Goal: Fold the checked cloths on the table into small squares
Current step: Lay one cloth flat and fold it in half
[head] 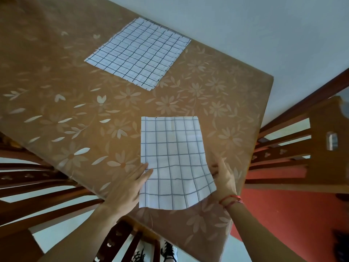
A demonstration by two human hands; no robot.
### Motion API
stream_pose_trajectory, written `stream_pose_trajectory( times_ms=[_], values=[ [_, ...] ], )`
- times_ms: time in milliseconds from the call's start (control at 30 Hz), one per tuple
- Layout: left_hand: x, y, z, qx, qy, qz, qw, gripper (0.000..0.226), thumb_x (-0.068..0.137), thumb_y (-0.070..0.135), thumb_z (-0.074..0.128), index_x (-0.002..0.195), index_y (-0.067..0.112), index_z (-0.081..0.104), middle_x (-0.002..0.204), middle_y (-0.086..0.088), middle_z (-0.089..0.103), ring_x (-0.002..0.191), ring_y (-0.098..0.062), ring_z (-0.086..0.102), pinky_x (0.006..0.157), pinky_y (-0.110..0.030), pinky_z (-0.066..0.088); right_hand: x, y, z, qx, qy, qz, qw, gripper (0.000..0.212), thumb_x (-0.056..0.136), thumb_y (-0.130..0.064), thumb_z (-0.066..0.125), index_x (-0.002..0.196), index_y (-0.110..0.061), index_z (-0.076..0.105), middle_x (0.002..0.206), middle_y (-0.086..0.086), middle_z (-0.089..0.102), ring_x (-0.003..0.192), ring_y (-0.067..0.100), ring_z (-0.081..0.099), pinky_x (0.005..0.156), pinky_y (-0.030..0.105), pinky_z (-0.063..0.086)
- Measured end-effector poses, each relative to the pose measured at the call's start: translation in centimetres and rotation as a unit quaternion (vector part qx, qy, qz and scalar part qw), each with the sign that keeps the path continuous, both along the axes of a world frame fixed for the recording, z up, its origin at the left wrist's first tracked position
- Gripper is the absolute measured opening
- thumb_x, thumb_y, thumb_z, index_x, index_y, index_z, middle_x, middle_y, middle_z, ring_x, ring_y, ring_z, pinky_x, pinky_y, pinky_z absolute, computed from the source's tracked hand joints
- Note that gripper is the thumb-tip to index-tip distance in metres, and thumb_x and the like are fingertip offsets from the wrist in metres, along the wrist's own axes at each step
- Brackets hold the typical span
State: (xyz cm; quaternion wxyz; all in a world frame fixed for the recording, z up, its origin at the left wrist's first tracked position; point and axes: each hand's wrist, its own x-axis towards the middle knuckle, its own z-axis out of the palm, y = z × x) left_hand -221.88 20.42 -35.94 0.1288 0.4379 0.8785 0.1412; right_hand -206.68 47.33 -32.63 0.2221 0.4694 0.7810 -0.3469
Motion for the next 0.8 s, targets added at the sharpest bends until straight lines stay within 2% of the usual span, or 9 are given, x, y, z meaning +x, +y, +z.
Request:
stream_pose_trajectory(
  times_ms=[67,133,233,333,433,567,633,700,800],
  values=[
    [0.2,-0.6,0.0,0.001,-0.028,-0.009,1.000,0.092,0.063,-0.010,0.078,0.144,0.017,0.045,0.154,-0.003,0.036,0.140,-0.022,0.038,0.102,-0.034,0.041,-1.2,0.6,-0.7,0.113,0.143,0.072,0.980,0.033,0.089,0.006,0.052,0.119,-0.002,0.064,0.100,0.003,0.051,0.093,0.021,0.051,0.070,0.012,0.046],
    [0.1,-1.2,-0.2,0.008,-0.051,-0.014,0.999,0.094,0.065,-0.010,0.077,0.147,0.016,0.040,0.157,-0.003,0.030,0.143,-0.021,0.030,0.106,-0.040,0.040,-2.2,0.8,-0.9,0.175,0.252,0.144,0.941,0.035,0.075,0.011,0.065,0.093,-0.016,0.077,0.105,-0.006,0.056,0.092,0.014,0.055,0.069,0.010,0.043],
    [-0.3,-1.9,-0.5,0.021,-0.052,-0.009,0.998,0.092,0.069,-0.013,0.070,0.149,0.015,0.036,0.157,-0.003,0.030,0.145,-0.018,0.027,0.114,-0.043,0.031,-2.7,1.2,-1.1,0.180,0.254,0.203,0.929,0.032,0.066,0.014,0.068,0.071,-0.017,0.077,0.111,-0.002,0.069,0.102,0.020,0.061,0.076,0.026,0.052],
    [-0.5,-2.2,-0.7,0.029,-0.040,-0.004,0.999,0.082,0.074,-0.012,0.064,0.148,0.013,0.038,0.155,-0.002,0.035,0.144,-0.018,0.029,0.118,-0.040,0.026,-2.5,1.1,-0.6,0.196,0.264,0.211,0.920,0.035,0.066,0.015,0.063,0.070,-0.017,0.075,0.110,-0.002,0.072,0.102,0.015,0.060,0.078,0.029,0.055],
    [-0.9,-2.2,-0.6,0.057,-0.019,0.005,0.998,0.072,0.068,-0.012,0.070,0.135,0.011,0.057,0.141,-0.004,0.054,0.134,-0.020,0.045,0.111,-0.038,0.036,-2.4,1.8,-1.6,0.176,0.272,0.207,0.923,0.035,0.073,0.015,0.062,0.076,-0.017,0.074,0.109,0.001,0.071,0.099,0.012,0.062,0.078,0.033,0.057],
    [-1.6,-1.9,-1.2,0.089,0.018,0.006,0.996,0.058,0.062,-0.016,0.071,0.113,0.012,0.070,0.118,-0.001,0.068,0.115,-0.020,0.060,0.096,-0.037,0.046,-3.5,3.0,-1.4,0.065,0.161,0.201,0.964,0.034,0.090,-0.013,0.060,0.090,-0.045,0.072,0.118,0.007,0.067,0.110,0.026,0.061,0.097,0.030,0.046],
    [-2.1,-1.8,-1.2,0.101,0.024,0.024,0.994,0.047,0.070,-0.011,0.070,0.110,0.014,0.070,0.111,0.003,0.069,0.110,-0.017,0.061,0.091,-0.037,0.051,-3.3,3.0,-1.3,0.081,0.186,0.179,0.963,0.023,0.084,-0.013,0.065,0.102,-0.025,0.073,0.098,-0.001,0.070,0.089,0.017,0.063,0.076,0.006,0.044],
    [-2.4,-1.3,-0.8,0.100,0.042,0.047,0.993,0.038,0.072,-0.008,0.070,0.104,0.013,0.072,0.098,0.003,0.070,0.100,-0.018,0.063,0.087,-0.032,0.049,-3.1,2.8,-0.7,0.112,0.245,0.180,0.946,0.022,0.075,-0.015,0.072,0.097,-0.020,0.071,0.076,-0.017,0.064,0.070,0.002,0.060,0.061,0.002,0.041],
    [-3.0,-0.1,0.1,0.088,0.038,0.096,0.991,0.023,0.079,-0.005,0.067,0.095,0.012,0.070,0.079,0.002,0.068,0.085,-0.020,0.063,0.077,-0.030,0.041,-4.0,3.1,-0.8,0.103,0.244,0.160,0.951,0.020,0.072,-0.017,0.073,0.090,-0.021,0.066,0.067,-0.019,0.062,0.064,-0.007,0.056,0.054,0.004,0.040]
  ],
)
